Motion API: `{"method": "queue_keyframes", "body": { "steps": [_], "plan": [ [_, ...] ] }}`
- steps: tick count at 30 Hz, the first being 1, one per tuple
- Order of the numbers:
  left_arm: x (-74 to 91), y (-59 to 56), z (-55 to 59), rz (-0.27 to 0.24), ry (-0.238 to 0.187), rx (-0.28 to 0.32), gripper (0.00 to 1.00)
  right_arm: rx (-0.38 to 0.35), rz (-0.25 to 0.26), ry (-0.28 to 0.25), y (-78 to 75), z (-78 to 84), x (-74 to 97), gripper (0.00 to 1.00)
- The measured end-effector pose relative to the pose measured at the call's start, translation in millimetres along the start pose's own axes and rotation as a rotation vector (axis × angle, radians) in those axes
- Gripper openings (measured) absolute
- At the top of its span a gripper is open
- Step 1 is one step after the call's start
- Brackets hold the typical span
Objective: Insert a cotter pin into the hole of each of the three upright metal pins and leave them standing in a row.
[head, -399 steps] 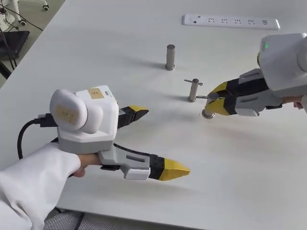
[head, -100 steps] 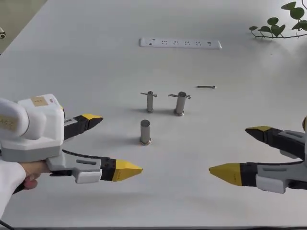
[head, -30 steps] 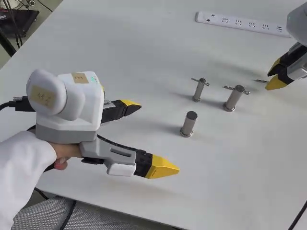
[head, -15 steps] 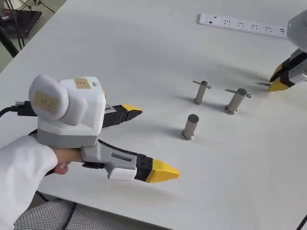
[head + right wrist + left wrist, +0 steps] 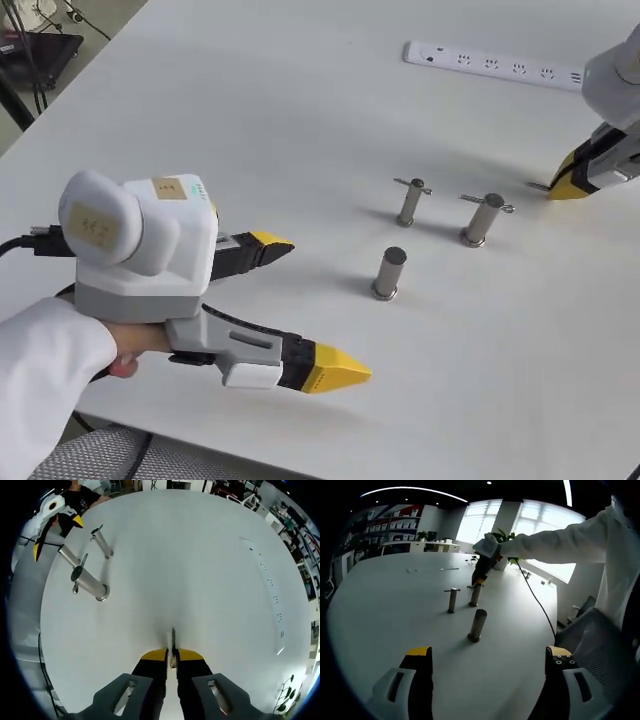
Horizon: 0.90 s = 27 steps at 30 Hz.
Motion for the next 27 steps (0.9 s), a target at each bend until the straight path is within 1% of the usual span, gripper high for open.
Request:
{"method": "queue_keyframes", "body": {
  "steps": [1, 4, 7, 9, 11, 12, 14, 15, 16, 17, 19, 21, 22, 23, 24, 26, 27],
  "plan": [
    [0.4, 0.1, 0.2, -0.001, 0.000, 0.000, 0.93, -0.004, 0.015, 0.003, -0.8, 0.4, -0.4, 0.00],
    [1.5, 0.1, 0.2, -0.005, -0.001, 0.000, 0.92, -0.014, 0.018, 0.003, -3.2, 1.4, -2.7, 0.00],
    [3.0, -0.3, -0.2, -0.009, -0.003, 0.004, 0.91, -0.015, 0.027, -0.003, -1.3, 2.0, -2.7, 0.00],
    [3.6, -0.5, 0.0, -0.008, -0.002, 0.010, 0.90, -0.101, 0.057, -0.050, -1.5, 4.9, -3.8, 0.00],
    [4.4, -1.2, -0.4, -0.008, -0.007, 0.011, 0.90, -0.146, 0.079, -0.092, -0.4, 7.2, -3.9, 0.00],
    [4.7, -1.5, -0.5, -0.007, -0.008, 0.013, 0.90, -0.139, 0.091, -0.095, 1.1, 7.3, -2.7, 0.00],
    [5.0, -3.0, 0.7, 0.004, -0.004, 0.043, 0.89, -0.141, 0.140, -0.115, 3.4, 8.1, -2.4, 0.00],
    [4.9, -3.4, 1.4, 0.008, -0.003, 0.053, 0.87, -0.140, 0.155, -0.126, 6.1, 8.4, -2.5, 0.00],
    [4.8, -3.6, 1.8, 0.008, -0.001, 0.052, 0.87, -0.144, 0.163, -0.131, 3.3, 9.1, -3.1, 0.00],
    [4.6, -4.3, 2.7, 0.010, 0.002, 0.053, 0.86, -0.157, 0.174, -0.138, 3.8, 9.6, -3.3, 0.00],
    [4.4, -5.7, 3.9, 0.013, 0.011, 0.054, 0.86, -0.161, 0.189, -0.152, 9.6, 7.8, -0.5, 0.00],
    [4.3, -6.9, 3.8, 0.016, 0.012, 0.054, 0.84, -0.164, 0.191, -0.164, 13.0, 6.1, 2.9, 0.00],
    [4.6, -7.7, 3.2, 0.018, 0.011, 0.054, 0.83, -0.152, 0.198, -0.170, 17.2, 2.6, 6.8, 0.00],
    [4.9, -8.4, 2.4, 0.019, 0.008, 0.054, 0.82, -0.149, 0.198, -0.170, 19.5, 1.5, 9.1, 0.00],
    [5.5, -9.2, 0.7, 0.021, 0.001, 0.057, 0.82, -0.131, 0.207, -0.167, 24.2, -1.3, 13.9, 0.00],
    [6.4, -10.5, -1.9, 0.024, -0.006, 0.061, 0.80, -0.109, 0.219, -0.171, 29.1, -4.2, 20.1, 0.00],
    [7.0, -11.3, -3.3, 0.024, -0.008, 0.063, 0.79, -0.102, 0.226, -0.183, 32.4, -6.3, 25.0, 0.00]
  ]
}}
Point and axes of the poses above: the centre of the closed fingertips' face, and the gripper's own axes: x roughly backward along the fingers, y roughly to its left, z roughly out of its underside, the point moved 7 cm from there along x, roughly backward along the fingers, and after that the axes turned 8 degrees about x, right-handed, at the moved point
